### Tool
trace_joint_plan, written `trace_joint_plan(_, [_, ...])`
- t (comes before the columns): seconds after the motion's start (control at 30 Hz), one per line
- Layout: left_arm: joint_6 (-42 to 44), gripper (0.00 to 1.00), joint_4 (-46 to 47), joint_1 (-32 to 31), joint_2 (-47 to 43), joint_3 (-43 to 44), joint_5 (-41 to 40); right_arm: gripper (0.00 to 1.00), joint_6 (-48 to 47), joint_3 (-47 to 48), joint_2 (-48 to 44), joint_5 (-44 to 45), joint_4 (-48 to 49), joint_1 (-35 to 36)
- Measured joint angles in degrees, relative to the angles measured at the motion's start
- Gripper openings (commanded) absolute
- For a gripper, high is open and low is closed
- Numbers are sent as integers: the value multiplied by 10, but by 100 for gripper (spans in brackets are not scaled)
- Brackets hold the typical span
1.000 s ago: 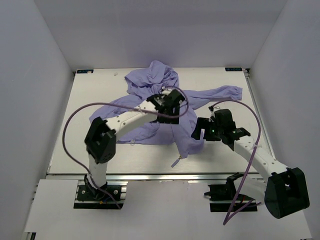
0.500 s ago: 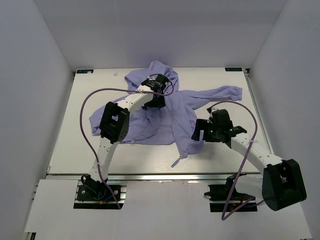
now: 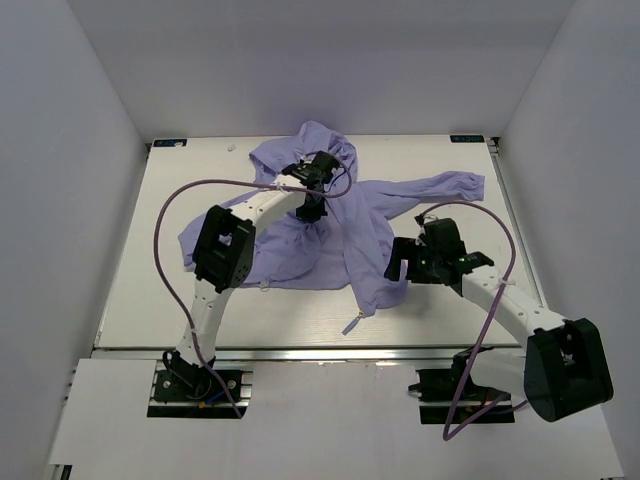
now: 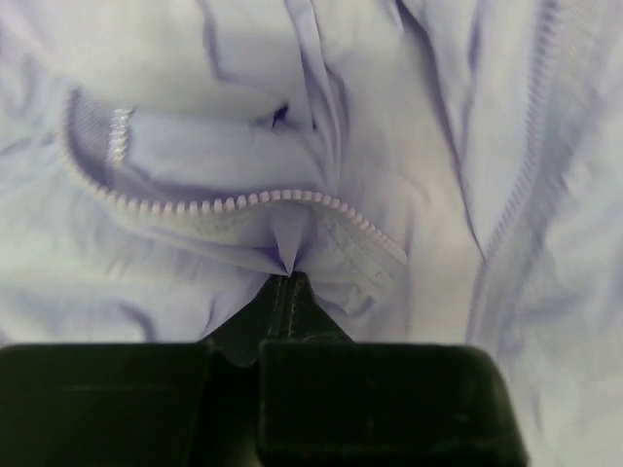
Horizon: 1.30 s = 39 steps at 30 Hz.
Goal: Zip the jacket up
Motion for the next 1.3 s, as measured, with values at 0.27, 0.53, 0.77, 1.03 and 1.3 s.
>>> trace_joint_plan(0.27, [58,0,65,-1,-232,-178,93,89,0,0,-13,-10,0,0])
trace_joint_plan(0.53, [77,0,43,-106,-417,-395,142,89,0,-10,-31,-31,12,0])
trace_joint_plan(0.77, [66,29,15,-216,-352,-459,196,89,2,-45,-35,-41,20,0])
trace_joint_plan(1.03, [26,98,-33,-214,-343,-435,148,89,-2,-47,-72,-35,8,20])
trace_joint_plan(1.3, [-3,98,-38,-192,-404,-363,50,89,0,-34,-90,9,-8,134])
